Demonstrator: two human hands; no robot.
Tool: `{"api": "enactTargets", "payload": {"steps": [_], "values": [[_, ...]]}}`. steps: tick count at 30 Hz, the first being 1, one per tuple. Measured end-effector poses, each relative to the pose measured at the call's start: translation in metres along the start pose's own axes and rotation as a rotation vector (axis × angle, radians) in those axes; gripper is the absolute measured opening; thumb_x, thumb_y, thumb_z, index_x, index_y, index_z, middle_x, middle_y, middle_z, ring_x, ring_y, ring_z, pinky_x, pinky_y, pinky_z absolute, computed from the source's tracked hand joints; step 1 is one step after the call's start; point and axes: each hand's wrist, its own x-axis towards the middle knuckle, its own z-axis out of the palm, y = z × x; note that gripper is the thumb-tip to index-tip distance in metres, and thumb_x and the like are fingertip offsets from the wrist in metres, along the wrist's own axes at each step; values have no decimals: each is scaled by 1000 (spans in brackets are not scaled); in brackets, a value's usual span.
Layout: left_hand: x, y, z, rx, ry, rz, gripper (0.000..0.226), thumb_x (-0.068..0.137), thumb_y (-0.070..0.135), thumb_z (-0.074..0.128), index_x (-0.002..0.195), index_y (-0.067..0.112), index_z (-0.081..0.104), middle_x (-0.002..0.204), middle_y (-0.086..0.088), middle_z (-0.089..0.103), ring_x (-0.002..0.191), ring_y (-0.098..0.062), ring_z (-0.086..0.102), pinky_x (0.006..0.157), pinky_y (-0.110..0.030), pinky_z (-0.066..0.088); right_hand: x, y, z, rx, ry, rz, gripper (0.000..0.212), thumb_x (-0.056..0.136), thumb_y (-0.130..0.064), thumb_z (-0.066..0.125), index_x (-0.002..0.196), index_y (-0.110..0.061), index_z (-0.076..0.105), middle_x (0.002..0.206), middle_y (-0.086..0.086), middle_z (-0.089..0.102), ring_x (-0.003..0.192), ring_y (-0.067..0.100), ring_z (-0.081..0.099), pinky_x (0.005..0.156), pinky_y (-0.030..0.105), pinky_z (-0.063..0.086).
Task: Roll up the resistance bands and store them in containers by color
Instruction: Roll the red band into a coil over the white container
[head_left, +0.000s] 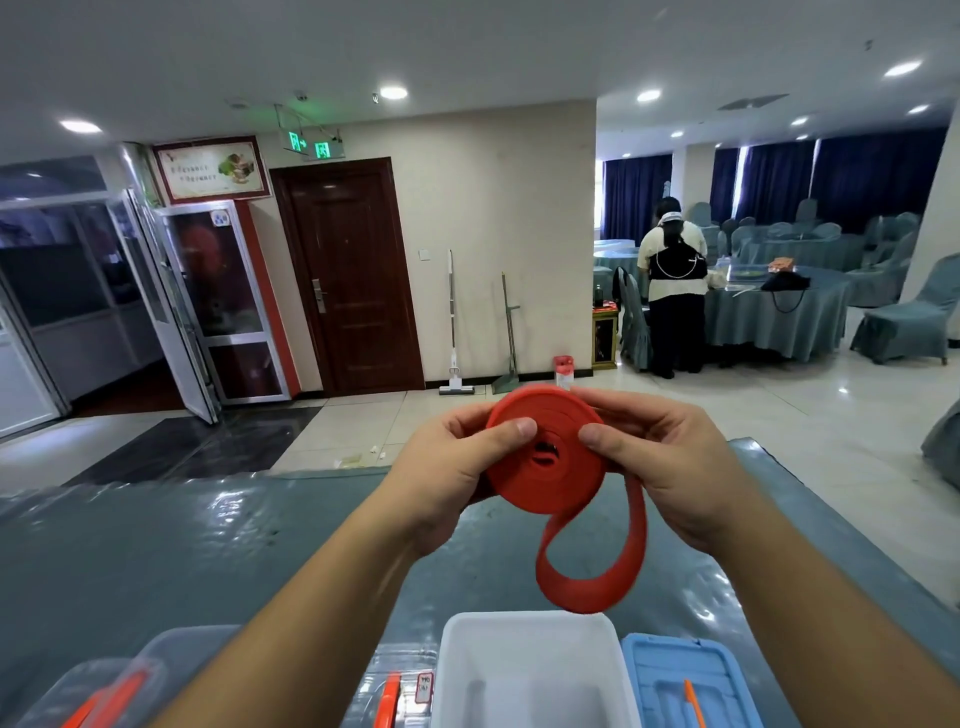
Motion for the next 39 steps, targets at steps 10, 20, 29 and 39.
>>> {"api": "enactTargets", "payload": {"steps": [10,20,29,39], "values": [[2,-5,6,-6,56,20,29,76,27,85,102,17,82,99,-12,80,82,-19,77,67,-27,60,0,1,-1,-1,16,3,41,74,-15,79,115,-15,78,111,16,79,103,29,76,86,32,62],[0,-4,-3,132,3,-68,46,68,19,88,111,9,77,105,-15,79,91,-25,77,74,-30,60,-4,-4,-4,-91,-25,13,34,76,-22,83,110,-26,82,108,9,80,101,22,78,85,26,60],[-4,-4,5,98,2,-45,51,63,26,93,111,22,78,109,-9,79,94,-22,77,74,-29,60,-9,-3,1,-67,62,-50,28,81,-23,74,108,-24,82,107,9,81,100,25,78,82,26,61],[-4,-6,11,17,95,11,47,67,21,89,112,13,77,104,-11,80,86,-18,77,69,-26,60,-8,-1,6,28,118,-65,38,78,-29,79,115,-23,80,112,10,79,103,27,77,83,32,62]]}}
